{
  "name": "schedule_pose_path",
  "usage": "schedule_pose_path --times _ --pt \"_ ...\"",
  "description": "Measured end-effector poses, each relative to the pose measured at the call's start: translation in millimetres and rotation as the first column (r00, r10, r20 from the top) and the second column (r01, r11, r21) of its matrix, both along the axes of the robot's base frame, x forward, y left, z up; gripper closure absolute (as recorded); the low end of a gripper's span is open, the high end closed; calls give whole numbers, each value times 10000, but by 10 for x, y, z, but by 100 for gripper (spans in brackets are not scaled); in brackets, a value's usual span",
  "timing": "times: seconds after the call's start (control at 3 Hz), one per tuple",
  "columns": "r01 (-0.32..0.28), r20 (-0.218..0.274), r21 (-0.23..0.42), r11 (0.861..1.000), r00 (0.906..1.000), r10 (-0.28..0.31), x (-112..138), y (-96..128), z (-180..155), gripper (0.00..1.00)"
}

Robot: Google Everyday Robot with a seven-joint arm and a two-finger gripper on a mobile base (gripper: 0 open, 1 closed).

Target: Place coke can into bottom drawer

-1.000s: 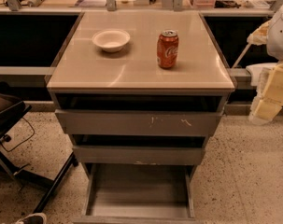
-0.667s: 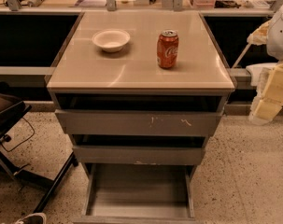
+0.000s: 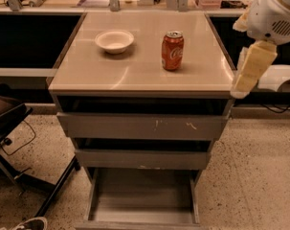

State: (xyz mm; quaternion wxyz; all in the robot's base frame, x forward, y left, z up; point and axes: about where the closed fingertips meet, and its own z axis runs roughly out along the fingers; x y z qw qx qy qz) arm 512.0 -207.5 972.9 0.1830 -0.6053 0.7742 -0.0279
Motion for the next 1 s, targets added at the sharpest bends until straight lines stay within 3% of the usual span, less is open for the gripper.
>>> schedule_pose_path --times 0.33,0.67,1.0 --pt "-34 432 130 9999 9991 28 610 215 62 0" --pt "-32 429 131 9999 9991 27 608 214 60 0" --pt "-314 163 1083 9936 9994 298 673 229 -30 0"
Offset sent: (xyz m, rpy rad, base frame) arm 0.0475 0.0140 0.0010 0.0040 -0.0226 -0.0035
